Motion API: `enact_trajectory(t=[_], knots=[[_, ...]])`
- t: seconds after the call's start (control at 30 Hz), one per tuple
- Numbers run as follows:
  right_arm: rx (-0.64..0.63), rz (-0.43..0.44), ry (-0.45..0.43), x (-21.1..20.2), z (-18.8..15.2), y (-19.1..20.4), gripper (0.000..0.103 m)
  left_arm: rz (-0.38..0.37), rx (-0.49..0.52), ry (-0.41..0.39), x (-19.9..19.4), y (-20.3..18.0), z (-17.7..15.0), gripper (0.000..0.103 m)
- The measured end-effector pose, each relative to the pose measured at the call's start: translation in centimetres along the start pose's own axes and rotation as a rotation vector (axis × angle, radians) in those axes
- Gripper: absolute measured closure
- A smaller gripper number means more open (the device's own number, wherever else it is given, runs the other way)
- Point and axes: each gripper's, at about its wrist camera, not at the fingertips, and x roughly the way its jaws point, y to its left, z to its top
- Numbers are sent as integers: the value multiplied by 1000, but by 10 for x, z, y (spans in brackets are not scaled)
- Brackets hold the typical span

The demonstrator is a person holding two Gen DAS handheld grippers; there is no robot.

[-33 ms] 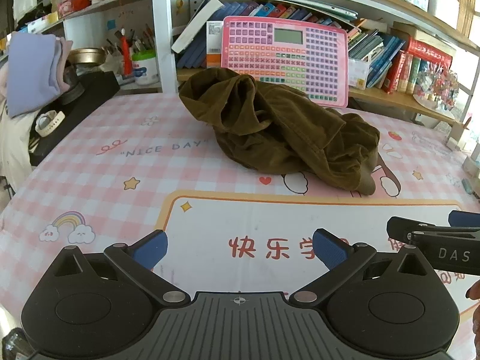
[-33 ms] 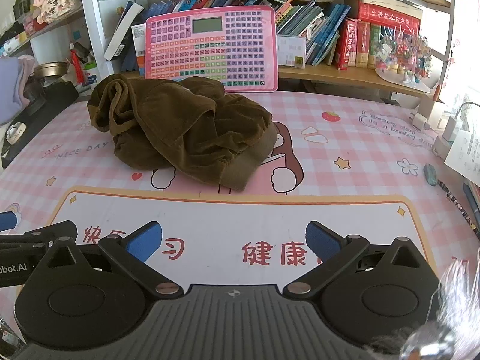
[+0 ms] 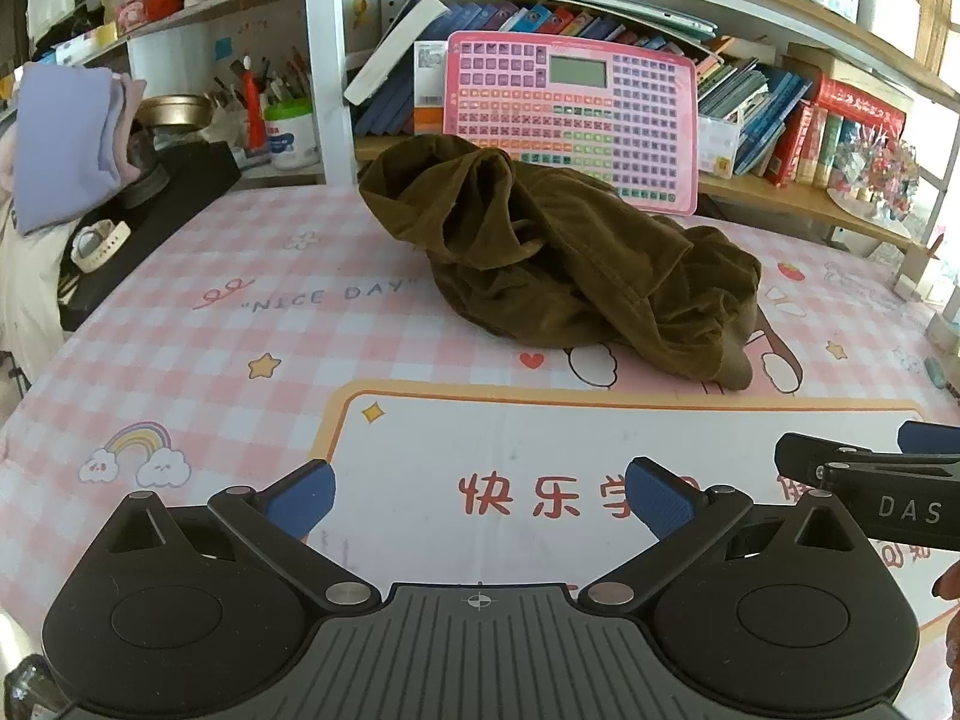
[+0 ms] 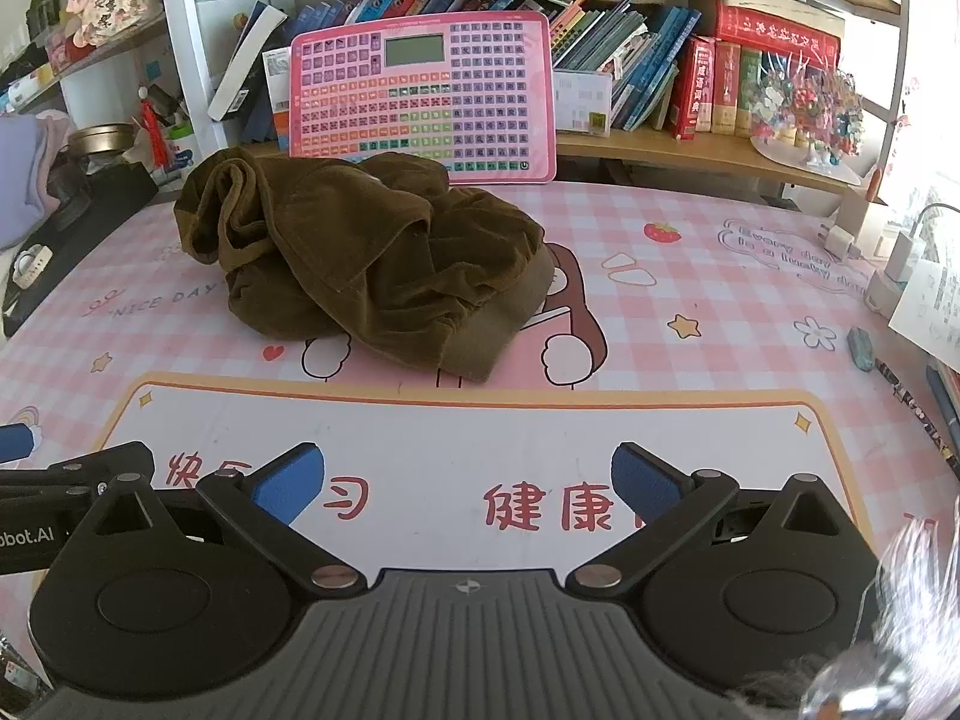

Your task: Fold clothes

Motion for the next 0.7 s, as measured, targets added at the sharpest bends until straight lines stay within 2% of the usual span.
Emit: enact_trajectory(t=[0.7], knots=[[9,-3,-2,-2,0,-2,0,-18,-3,10,0,-1,0,0]])
